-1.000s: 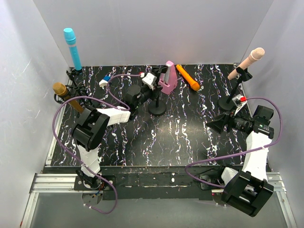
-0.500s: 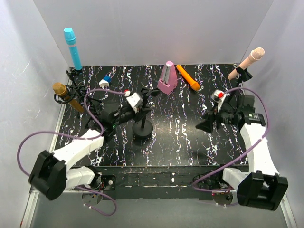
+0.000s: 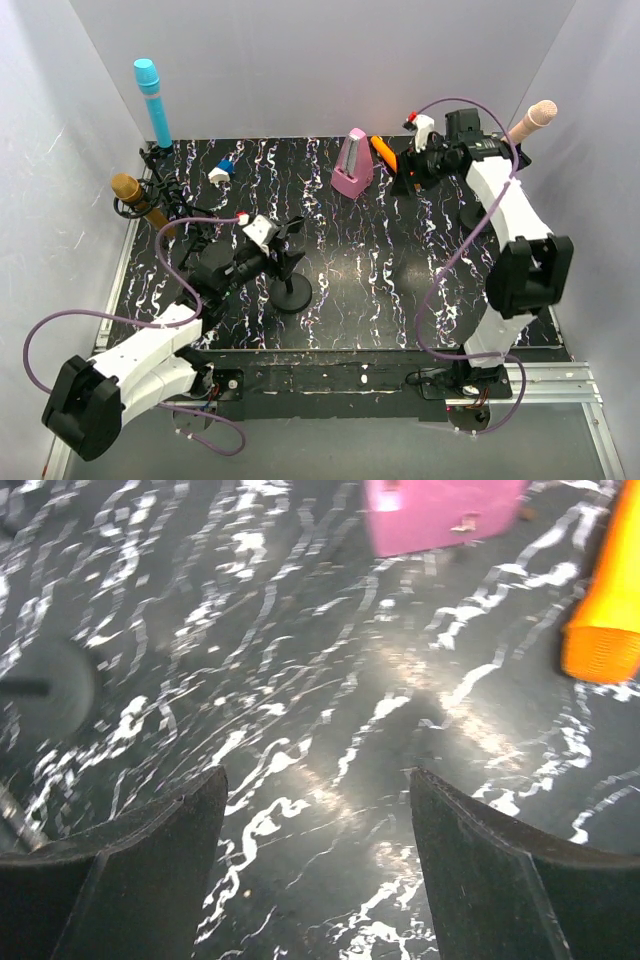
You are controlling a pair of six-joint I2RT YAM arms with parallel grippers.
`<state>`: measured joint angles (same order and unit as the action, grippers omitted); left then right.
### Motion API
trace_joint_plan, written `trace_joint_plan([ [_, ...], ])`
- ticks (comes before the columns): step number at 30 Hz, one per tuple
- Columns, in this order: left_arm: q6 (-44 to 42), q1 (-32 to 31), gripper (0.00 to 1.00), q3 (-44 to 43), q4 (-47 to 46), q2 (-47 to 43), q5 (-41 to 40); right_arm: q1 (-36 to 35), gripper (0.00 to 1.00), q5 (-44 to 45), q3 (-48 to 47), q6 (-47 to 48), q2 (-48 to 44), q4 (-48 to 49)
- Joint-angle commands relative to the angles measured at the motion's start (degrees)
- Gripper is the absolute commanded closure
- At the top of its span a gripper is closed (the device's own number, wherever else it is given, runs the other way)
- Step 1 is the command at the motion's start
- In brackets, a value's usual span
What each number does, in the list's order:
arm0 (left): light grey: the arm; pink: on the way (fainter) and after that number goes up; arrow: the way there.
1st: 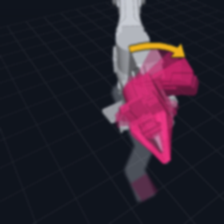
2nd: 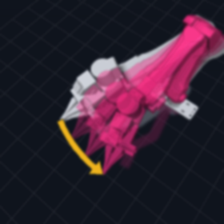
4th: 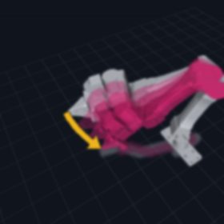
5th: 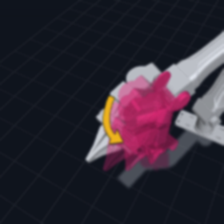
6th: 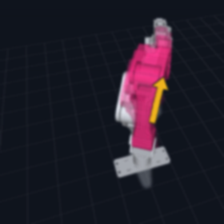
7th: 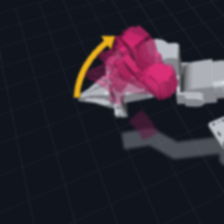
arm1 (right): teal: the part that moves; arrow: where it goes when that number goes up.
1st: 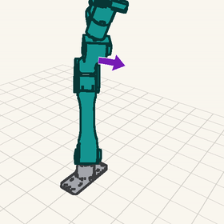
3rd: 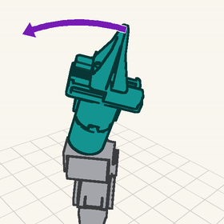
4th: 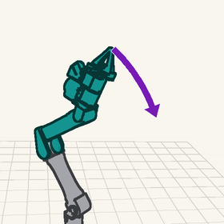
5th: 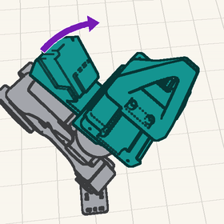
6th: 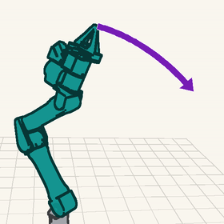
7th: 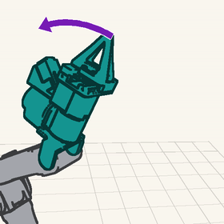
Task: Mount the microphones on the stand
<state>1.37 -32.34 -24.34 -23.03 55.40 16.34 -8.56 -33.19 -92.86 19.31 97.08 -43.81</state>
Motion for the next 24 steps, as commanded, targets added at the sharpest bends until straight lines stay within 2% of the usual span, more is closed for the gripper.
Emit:
trace_joint_plan([
  [1, 3.38, 0.35, 0.34, 0.34, 3.24, -5.90, -4.91, -0.32, 0.19, 14.28, -9.34, -11.12, 8.02, 2.50],
  [5, 5.48, 0.35, 0.16, -1.23, 10.35, -10.12, -6.66, -0.49, 0.16, 19.82, -13.57, -12.54, 14.36, 6.01],
  [8, 6.45, 0.35, 0.02, -4.48, 19.13, -13.55, -5.89, -0.41, 0.15, 23.51, -16.64, -11.14, 19.36, 8.39],
  [16, 6.11, 0.35, 0.02, -14.68, 40.32, -19.09, -2.19, -0.41, 0.15, 31.34, -33.77, -9.12, 36.58, 6.20],
  [19, 6.02, 0.35, 0.02, -16.44, 42.97, -20.85, -2.71, -0.41, 0.15, 32.66, -38.61, -8.06, 40.81, 6.11],
  [24, 6.45, 0.35, 0.02, -17.58, 43.42, -22.70, -3.77, -0.41, 0.17, 32.84, -38.89, -5.96, 43.72, 7.78],
])
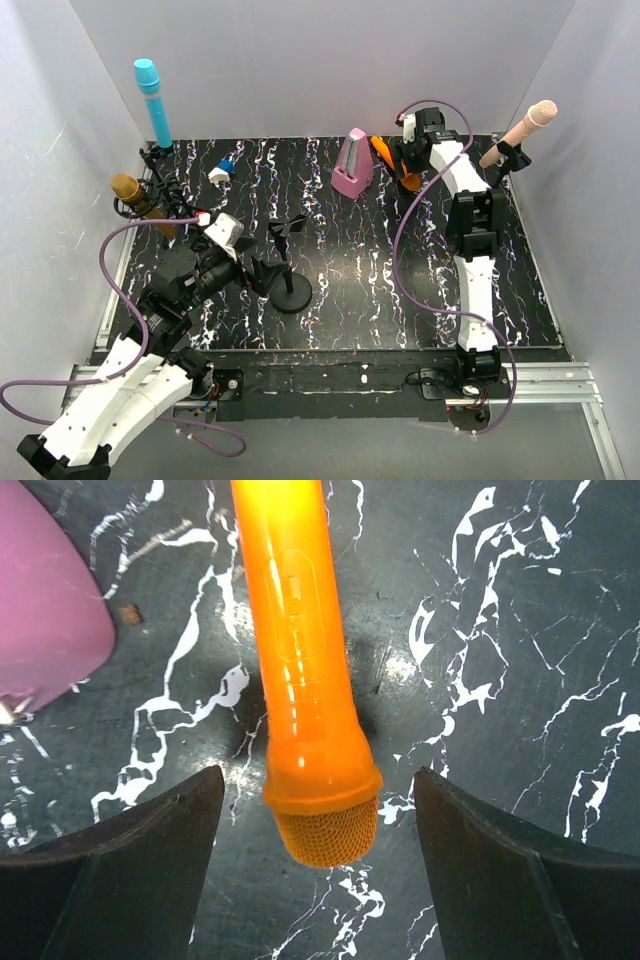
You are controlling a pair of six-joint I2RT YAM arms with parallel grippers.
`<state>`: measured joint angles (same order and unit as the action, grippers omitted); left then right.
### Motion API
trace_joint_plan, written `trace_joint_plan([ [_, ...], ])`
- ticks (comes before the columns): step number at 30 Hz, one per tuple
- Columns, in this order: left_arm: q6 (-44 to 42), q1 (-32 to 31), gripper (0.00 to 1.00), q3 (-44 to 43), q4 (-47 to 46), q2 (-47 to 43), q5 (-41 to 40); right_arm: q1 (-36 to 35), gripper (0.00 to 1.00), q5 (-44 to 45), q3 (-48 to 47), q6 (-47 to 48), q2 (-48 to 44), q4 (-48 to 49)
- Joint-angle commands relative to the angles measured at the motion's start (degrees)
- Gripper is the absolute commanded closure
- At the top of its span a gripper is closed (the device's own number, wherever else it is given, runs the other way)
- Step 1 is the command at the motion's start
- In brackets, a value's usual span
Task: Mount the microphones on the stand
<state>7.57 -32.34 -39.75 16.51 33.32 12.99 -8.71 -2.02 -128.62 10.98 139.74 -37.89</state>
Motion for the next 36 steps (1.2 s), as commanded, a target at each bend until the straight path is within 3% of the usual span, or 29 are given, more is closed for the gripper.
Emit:
trace_joint_plan([
  [1, 0.25, 0.35, 0.02, -2.26, 3.88, -0.71, -0.60, -0.17, 0.18, 1.76, -3.22, 2.64, 1.67, 1.77],
  [6, 0.16, 0.35, 0.02, -3.67, 4.32, -0.63, -0.87, -0.17, 0.28, 0.36, -3.13, 3.96, 3.60, 1.15],
  [11, -0.10, 0.35, 0.02, -5.07, 5.11, -0.98, -0.95, -0.08, 0.46, -2.45, -1.03, 4.48, 2.73, 0.80],
  [17, -1.86, 0.35, 0.02, -7.27, 7.21, -2.38, -0.86, -0.17, 0.67, -6.41, 15.47, 4.31, -9.11, 3.87],
  [28, -6.26, 0.35, 0.02, -12.89, 8.71, -0.54, 5.19, -0.17, 0.73, -9.93, 55.81, 5.01, -41.19, 3.00],
  [36, -3.71, 0.35, 0.02, -15.44, 7.66, 3.06, 14.85, -0.25, 0.73, -11.95, 76.39, 11.06, -57.64, 2.12],
])
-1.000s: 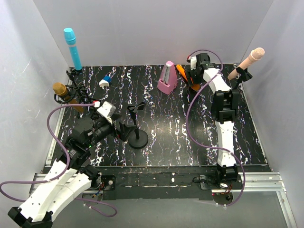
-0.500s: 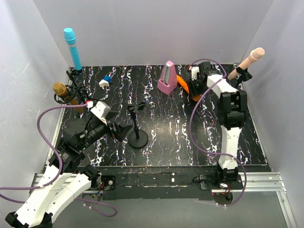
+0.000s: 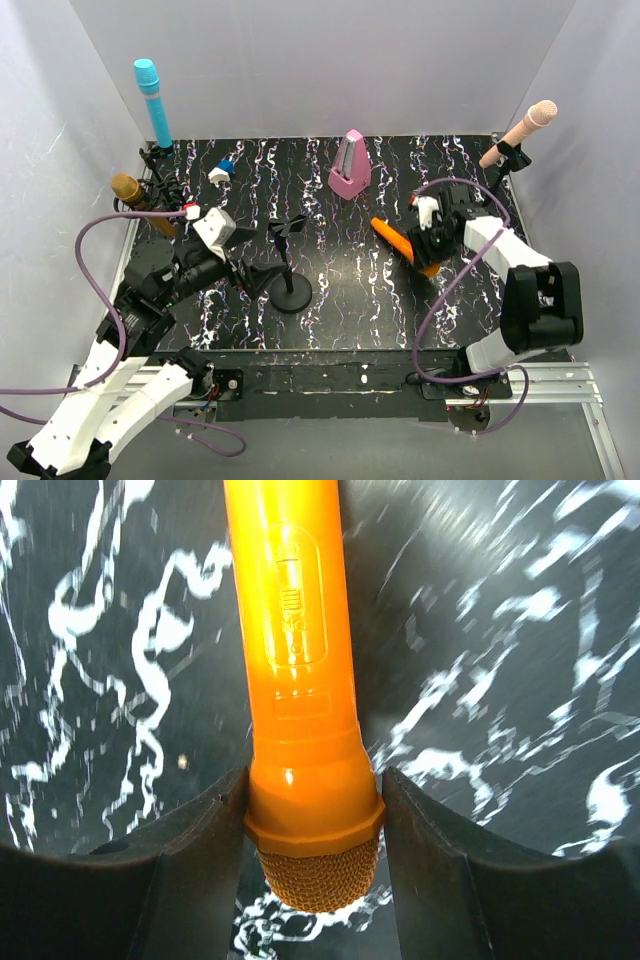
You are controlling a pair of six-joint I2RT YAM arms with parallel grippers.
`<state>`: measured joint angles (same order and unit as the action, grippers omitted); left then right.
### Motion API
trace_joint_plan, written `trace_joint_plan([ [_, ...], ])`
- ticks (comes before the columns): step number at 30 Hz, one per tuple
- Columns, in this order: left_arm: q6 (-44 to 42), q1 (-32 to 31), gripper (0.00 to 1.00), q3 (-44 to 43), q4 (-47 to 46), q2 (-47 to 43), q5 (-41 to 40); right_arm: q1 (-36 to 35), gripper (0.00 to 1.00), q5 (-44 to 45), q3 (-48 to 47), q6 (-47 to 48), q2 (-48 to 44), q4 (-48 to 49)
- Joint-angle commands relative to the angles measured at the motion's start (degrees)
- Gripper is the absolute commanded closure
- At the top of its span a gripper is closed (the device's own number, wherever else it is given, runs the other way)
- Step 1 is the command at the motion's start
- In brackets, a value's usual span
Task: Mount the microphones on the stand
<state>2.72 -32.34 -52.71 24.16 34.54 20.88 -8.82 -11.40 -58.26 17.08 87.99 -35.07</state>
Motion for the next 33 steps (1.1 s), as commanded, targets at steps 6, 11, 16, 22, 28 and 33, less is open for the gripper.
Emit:
trace_joint_plan([
  [6, 3.52, 0.35, 0.02, -6.70, -0.08, 6.14, 13.38, -1.29, 0.70, -7.06, 11.41, 18.06, -11.08, -4.13],
  [11, 4.57, 0.35, 0.02, -12.14, 0.09, 11.24, 16.11, -1.38, 0.68, -9.33, 14.05, 23.69, -10.82, -2.64],
  [16, 6.33, 0.26, 0.02, -16.89, 0.27, 18.35, 19.45, -2.08, 0.61, -10.66, 18.17, 33.18, -12.84, 1.84],
  [22, 4.76, -4.21, 0.02, -19.36, 0.45, 25.30, 18.15, -2.17, 0.51, -11.10, 16.78, 36.71, -10.29, 1.85],
  [28, -4.46, -14.85, 0.02, -23.92, 5.18, 32.59, 12.17, -2.17, 0.25, -11.89, 11.42, 37.05, -7.04, -5.87],
  [33, -10.27, -18.90, 0.02, -26.21, 6.60, 37.25, 11.72, -2.17, 0.15, -13.47, 10.89, 36.98, -6.86, -6.68],
])
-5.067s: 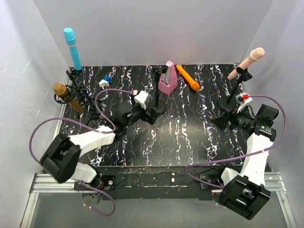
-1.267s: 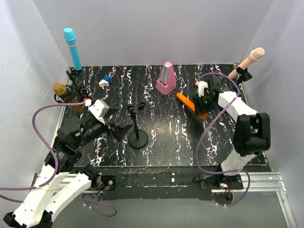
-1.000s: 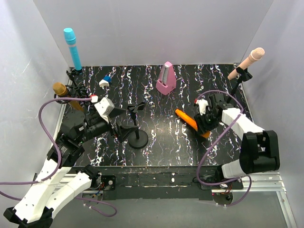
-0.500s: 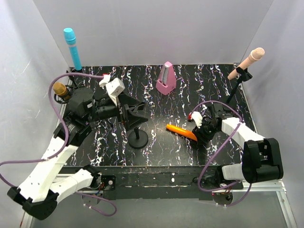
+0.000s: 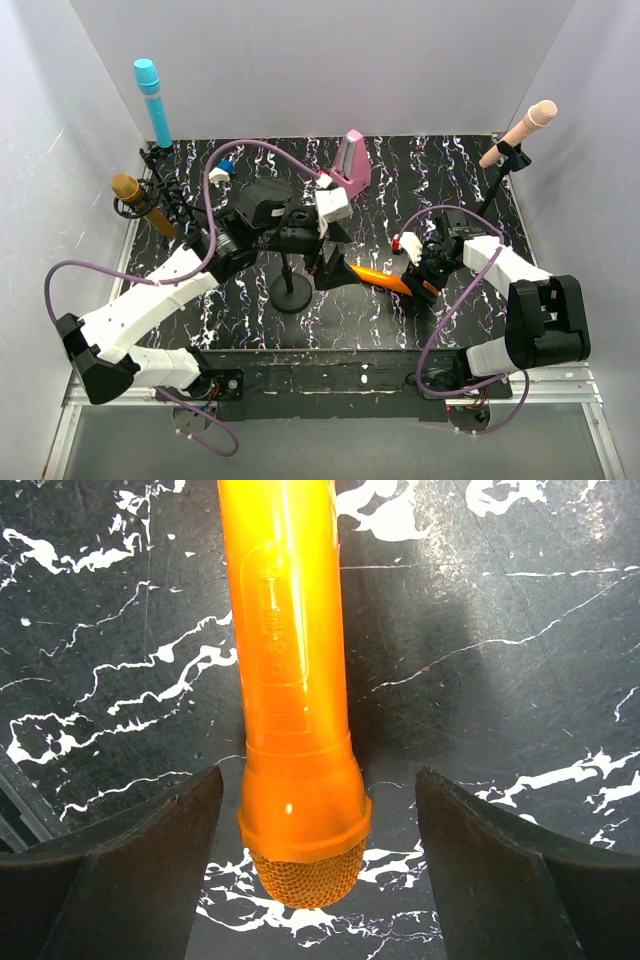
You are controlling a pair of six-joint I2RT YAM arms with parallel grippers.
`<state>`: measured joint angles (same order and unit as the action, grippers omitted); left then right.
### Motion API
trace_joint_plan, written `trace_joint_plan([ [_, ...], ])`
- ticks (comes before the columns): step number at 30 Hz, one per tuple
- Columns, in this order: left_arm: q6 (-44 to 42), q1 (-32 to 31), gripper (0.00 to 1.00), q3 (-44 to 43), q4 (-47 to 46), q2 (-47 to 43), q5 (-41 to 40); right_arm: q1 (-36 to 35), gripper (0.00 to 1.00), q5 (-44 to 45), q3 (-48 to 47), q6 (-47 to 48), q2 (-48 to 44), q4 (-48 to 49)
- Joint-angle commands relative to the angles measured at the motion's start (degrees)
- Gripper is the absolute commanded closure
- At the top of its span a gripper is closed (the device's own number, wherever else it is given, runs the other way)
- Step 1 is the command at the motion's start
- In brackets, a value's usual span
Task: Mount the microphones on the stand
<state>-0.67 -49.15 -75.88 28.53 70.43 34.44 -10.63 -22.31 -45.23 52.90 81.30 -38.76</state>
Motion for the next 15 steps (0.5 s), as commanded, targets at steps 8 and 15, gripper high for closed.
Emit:
trace_joint_plan([
  [8, -17.69, -7.89, 0.02, -3.58, 3.63, 6.46, -4.37, 1.66, 0.12, -7.57, -5.03, -1.31, -4.56, -4.30],
  [15, -25.60, -12.55, 0.02, -3.14, 3.72, 12.35, -8.15, 5.62, 0.11, -13.55, -7.94, -1.93, -9.48, -8.25],
])
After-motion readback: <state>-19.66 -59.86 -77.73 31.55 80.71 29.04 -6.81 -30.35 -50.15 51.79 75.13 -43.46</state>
